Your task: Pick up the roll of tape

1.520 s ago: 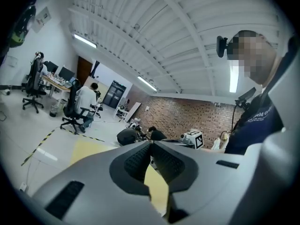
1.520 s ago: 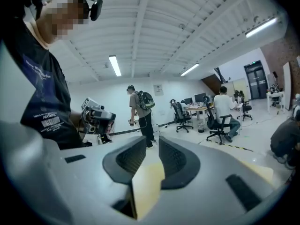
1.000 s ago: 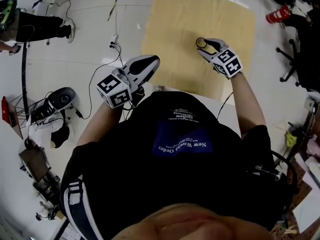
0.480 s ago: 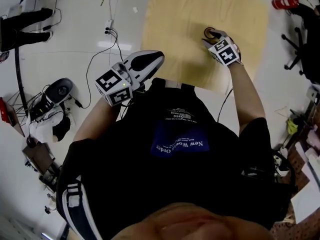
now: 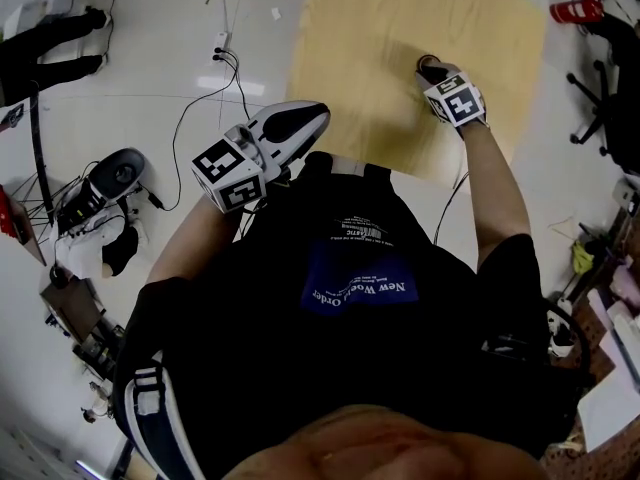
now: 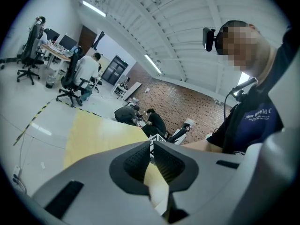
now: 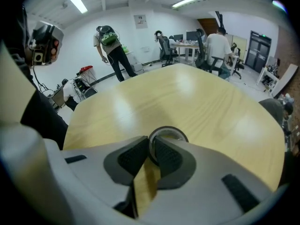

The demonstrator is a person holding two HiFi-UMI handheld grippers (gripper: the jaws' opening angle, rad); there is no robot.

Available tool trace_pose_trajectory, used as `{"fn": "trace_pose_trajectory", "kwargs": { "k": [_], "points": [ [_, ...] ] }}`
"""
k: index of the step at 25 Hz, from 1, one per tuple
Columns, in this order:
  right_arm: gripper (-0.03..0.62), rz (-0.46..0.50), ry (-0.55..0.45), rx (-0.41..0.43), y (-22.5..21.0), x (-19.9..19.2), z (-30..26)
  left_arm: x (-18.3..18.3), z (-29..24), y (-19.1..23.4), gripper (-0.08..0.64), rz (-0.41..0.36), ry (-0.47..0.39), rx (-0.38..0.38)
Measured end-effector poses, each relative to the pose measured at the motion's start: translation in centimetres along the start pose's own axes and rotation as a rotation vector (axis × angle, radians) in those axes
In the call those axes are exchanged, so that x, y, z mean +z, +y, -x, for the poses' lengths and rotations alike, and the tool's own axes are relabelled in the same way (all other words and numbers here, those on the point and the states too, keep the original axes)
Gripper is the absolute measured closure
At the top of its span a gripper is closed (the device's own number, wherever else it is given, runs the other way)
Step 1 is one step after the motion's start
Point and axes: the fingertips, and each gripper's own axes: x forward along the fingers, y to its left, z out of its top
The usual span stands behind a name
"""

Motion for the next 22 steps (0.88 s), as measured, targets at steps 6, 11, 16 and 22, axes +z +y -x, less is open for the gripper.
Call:
{"fn": "trace_pose_trajectory", "kwargs": {
  "k": [6,11,16,22],
  "points": [
    [0.557,-0.060,-0.117,0.018,1.4,2.8,3.7,1.5,1.3,-1.0,0.552,-0.044,-0.034,-0.001],
    [0.557,-0.099,-0.291,0.007,2.7,7.5,11.6,4.5,2.6,-2.2,0.552,-0.075,-0.103,-0.018],
    [0.557,-0.105,-0.493,-0.020,3.8,12.8,21.9,8.6,3.0,-4.2,0.552,-0.138,-0.191,-0.058],
    [0.557,-0.086,-0.703,-0.038,5.3,17.2,33.1,13.1,2.8,-6.8,0.552,-0.213,-0.255,-0.088]
  ]
}}
